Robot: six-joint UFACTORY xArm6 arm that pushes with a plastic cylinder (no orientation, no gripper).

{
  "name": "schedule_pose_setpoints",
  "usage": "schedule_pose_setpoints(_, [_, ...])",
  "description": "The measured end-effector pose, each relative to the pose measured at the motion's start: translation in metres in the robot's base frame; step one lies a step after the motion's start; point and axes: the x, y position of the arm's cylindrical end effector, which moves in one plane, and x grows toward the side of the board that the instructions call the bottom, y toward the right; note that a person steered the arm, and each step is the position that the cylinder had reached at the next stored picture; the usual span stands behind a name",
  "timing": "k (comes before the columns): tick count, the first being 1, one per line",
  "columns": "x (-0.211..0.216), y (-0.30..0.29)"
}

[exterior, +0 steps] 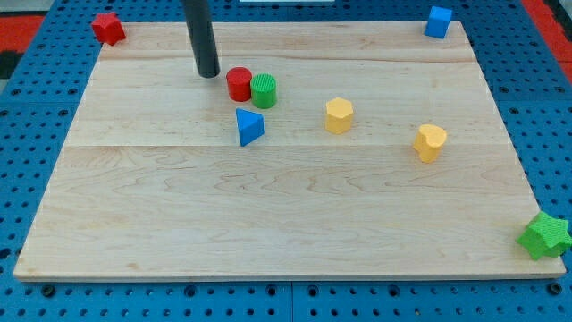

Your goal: Slide the red circle along with blue triangle a bit down

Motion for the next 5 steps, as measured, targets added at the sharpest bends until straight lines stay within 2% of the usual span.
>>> schedule_pose_setpoints(1, [0.009,0.035])
schedule_pose_setpoints(2, [0.054,0.074])
schedule_pose_setpoints(4, [0.091,0.003])
schedule_pose_setpoints(5, [0.102,0.024])
